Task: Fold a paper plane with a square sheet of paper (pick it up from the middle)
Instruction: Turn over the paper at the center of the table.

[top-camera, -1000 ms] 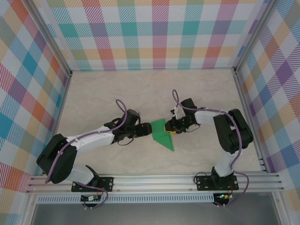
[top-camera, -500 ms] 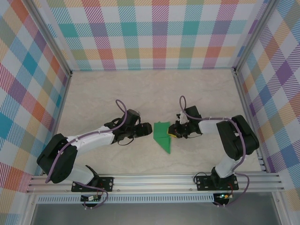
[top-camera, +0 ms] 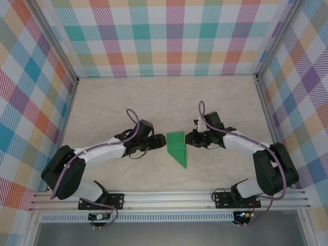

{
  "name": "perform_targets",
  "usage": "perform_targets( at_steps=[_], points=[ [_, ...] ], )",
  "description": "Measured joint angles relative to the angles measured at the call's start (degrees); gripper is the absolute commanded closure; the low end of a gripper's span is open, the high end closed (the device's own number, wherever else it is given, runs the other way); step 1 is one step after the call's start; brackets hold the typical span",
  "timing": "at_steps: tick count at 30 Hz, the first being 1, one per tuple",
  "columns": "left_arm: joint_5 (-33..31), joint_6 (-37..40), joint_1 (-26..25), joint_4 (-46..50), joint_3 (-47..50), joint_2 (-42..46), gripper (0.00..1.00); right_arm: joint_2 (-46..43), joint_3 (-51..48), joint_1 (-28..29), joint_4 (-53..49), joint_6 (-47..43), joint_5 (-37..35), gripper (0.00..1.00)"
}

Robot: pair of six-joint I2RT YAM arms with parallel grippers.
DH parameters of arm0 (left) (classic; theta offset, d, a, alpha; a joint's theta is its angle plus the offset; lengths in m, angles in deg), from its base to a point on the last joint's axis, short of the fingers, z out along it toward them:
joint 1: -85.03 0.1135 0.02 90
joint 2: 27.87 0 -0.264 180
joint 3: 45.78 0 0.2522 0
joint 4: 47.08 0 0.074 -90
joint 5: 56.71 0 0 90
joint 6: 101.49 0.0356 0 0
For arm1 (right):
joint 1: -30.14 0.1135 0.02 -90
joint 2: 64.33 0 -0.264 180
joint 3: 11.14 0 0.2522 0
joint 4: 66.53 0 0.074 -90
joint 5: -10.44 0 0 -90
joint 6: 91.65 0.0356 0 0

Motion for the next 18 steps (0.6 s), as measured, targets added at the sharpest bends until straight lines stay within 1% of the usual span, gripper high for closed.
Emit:
perform_targets(
  at_steps=[4,7,13,18],
  points=[
    [-0.35,-0.02,0.00,0.00,0.00,0.00,0.25,1.22,0.39,3.91,-2.58,-0.15,-0.15,0.92],
    [-0.39,-0.20,0.00,-0.02,-0.02,-0.07,0.25,3.41,1.81,5.75,-4.04,-0.17,-1.05,0.93],
    [0.04,-0.22,0.00,-0.17,-0.02,-1.46,0.25,6.43,3.63,5.88,-5.70,-0.59,-4.13,0.94],
    [0.90,-0.22,0.00,-0.17,-0.35,-2.49,0.25,9.18,3.93,5.88,-5.77,-1.01,-5.22,0.95]
  ],
)
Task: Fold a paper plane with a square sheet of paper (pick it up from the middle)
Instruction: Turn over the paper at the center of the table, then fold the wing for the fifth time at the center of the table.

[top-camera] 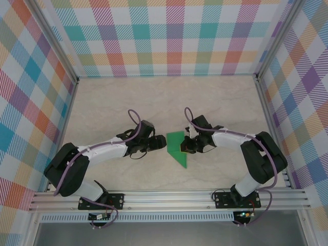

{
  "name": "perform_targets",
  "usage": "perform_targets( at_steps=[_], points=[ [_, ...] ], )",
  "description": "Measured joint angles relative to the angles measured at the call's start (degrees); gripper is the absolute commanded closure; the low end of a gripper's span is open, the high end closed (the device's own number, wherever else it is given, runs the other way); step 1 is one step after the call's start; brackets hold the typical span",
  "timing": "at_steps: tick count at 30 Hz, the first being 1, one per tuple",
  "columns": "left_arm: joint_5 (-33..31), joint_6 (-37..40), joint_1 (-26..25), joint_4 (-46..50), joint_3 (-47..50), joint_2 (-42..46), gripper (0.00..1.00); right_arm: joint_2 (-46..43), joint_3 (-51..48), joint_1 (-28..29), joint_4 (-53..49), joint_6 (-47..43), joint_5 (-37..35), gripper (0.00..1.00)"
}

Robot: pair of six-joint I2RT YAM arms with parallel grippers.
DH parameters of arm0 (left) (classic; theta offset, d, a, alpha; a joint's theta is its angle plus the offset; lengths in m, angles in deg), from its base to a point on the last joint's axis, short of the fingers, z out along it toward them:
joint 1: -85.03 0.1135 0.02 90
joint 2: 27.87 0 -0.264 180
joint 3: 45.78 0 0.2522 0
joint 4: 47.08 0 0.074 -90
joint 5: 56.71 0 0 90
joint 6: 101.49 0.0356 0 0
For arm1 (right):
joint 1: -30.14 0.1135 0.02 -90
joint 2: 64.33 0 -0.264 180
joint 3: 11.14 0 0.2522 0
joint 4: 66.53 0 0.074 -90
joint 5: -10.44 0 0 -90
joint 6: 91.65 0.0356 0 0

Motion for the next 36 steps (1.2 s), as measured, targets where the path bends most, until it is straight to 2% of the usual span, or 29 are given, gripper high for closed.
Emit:
perform_targets(
  at_steps=[7,13,18,23,36],
  points=[
    [1.90,-0.07,-0.35,-0.59,-1.55,-1.97,0.25,0.24,-2.01,-1.42,1.88,0.07,-1.16,0.95],
    [3.87,-1.09,-1.09,-1.42,-3.39,-4.17,0.26,0.59,-5.88,-3.52,6.43,1.36,1.29,0.93],
    [5.31,-2.54,-2.43,-2.67,-5.03,-7.08,0.31,0.63,-8.11,-4.85,10.91,2.91,3.89,0.93],
    [6.14,-5.14,-2.89,-2.78,-6.16,-10.54,0.40,0.63,-9.68,-5.75,13.90,4.15,5.66,0.93],
    [8.70,-12.74,-2.93,-6.95,-6.21,-14.45,0.49,0.66,-11.82,-6.45,17.97,5.01,7.17,0.94]
  ],
)
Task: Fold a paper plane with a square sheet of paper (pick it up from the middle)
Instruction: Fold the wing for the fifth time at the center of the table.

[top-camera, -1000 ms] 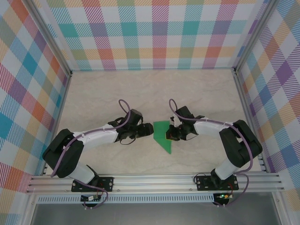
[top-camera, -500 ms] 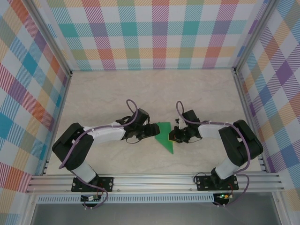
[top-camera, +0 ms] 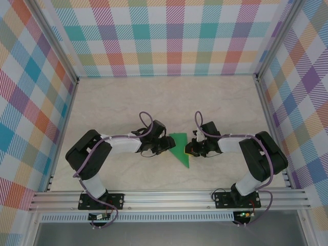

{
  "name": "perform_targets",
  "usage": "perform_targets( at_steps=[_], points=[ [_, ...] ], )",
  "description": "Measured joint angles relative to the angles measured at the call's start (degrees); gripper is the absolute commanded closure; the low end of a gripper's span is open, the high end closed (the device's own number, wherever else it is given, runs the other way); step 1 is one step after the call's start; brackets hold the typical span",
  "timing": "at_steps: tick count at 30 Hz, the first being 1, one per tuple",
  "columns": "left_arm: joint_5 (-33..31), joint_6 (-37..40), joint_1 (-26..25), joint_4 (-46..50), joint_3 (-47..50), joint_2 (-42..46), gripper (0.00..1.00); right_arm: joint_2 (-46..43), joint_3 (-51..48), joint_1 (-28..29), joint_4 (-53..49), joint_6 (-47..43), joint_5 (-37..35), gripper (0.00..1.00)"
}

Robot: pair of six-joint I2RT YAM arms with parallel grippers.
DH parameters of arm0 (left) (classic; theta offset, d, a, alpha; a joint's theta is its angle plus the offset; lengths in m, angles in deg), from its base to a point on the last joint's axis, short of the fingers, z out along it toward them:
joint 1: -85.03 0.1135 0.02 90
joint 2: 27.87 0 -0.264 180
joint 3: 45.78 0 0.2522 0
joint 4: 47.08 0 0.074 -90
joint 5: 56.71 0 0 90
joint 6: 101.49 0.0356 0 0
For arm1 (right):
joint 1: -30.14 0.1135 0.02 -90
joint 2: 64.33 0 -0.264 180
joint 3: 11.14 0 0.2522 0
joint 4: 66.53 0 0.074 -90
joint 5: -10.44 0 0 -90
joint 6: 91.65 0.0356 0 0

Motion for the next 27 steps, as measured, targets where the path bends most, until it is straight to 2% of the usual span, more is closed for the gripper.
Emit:
perform_targets(
  at_steps=[12,14,19,27],
  points=[
    [3.30,-3.74,-0.46,-5.57,0.02,-2.05,0.55,0.02,-0.46,0.00,1.25,0.61,0.22,0.94],
    [3.74,-4.13,-0.46,-6.78,0.02,-2.25,0.58,0.02,-0.55,0.00,1.44,0.68,0.26,0.94],
    [3.98,-4.98,-0.46,-9.18,0.35,-2.36,0.69,0.07,-0.57,0.00,1.55,0.68,0.37,0.93],
    [3.91,-4.17,-0.46,-9.29,0.35,-2.36,0.98,-0.59,-0.50,0.00,1.03,0.39,0.15,0.84]
  ],
)
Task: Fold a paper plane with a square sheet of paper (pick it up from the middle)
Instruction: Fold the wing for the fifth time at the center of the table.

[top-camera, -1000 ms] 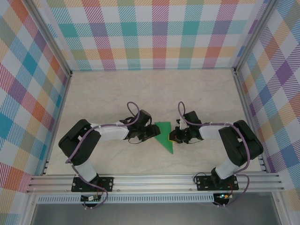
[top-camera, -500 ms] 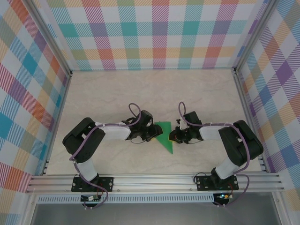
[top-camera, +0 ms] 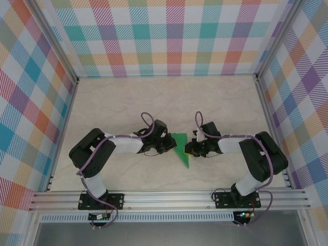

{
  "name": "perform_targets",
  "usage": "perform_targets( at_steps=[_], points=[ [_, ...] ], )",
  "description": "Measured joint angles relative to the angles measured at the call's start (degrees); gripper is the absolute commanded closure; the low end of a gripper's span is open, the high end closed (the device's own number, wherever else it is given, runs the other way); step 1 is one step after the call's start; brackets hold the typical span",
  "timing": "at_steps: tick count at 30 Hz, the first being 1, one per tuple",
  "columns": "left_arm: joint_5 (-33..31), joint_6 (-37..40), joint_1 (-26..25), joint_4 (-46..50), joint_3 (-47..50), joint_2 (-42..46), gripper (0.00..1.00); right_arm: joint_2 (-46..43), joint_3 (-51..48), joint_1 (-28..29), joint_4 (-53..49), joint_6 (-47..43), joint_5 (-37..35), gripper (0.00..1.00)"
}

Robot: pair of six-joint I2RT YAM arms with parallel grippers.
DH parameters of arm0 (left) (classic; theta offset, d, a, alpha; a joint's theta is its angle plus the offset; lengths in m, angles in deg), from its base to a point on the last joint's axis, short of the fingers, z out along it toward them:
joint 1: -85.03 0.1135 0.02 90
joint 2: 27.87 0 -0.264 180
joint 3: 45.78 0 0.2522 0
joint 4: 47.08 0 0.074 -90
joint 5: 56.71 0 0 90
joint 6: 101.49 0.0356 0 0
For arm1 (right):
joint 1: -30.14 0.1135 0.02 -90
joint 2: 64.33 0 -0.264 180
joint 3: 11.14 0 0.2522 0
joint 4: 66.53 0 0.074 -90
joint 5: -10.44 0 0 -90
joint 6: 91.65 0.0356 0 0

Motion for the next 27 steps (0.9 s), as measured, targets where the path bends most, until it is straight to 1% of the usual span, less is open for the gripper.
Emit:
perform_targets(
  at_steps=[1,3,6,8,10,12,14,17,22,25,27],
  points=[
    [0.02,0.50,0.00,0.00,-0.02,0.00,1.00,-0.70,0.00,0.00,-0.68,-0.20,-0.46,0.81],
    [-0.02,0.76,-0.02,0.13,-0.02,0.00,1.00,-2.69,0.00,0.00,-2.51,-0.87,-1.57,0.78],
    [-0.07,0.70,-0.02,0.17,-0.02,0.00,1.00,-6.58,0.00,0.00,-4.63,-1.86,-3.39,0.66],
    [-0.04,0.70,-0.02,0.17,-0.02,0.00,1.00,-7.85,0.00,0.00,-4.85,-2.38,-4.07,0.62],
    [-0.13,0.63,-0.02,0.15,-0.02,0.02,1.00,-11.72,-0.72,2.08,-7.02,-4.50,-8.98,0.60],
    [-0.44,0.61,-0.02,0.20,-0.02,0.09,1.00,-16.83,-1.66,6.12,-8.22,-6.34,-13.46,0.56],
    [-0.48,0.63,-0.02,0.35,-0.09,0.15,1.00,-19.45,-2.08,11.28,-7.78,-8.66,-18.23,0.55],
    [-0.46,0.63,-0.04,0.37,-0.13,0.15,1.00,-19.58,-2.75,17.88,-6.93,-11.82,-24.76,0.54],
    [-0.46,0.61,-0.04,0.42,-0.13,0.15,1.00,-18.82,-3.96,26.29,-5.05,-17.53,-35.28,0.51],
    [-0.46,0.61,-0.04,0.55,-0.20,0.22,1.00,-18.27,-4.26,29.83,-3.76,-21.24,-41.38,0.49],
    [-0.44,0.44,-0.04,0.63,-0.26,0.33,1.00,-17.35,-4.24,31.21,-2.99,-23.32,-44.33,0.49]
  ],
)
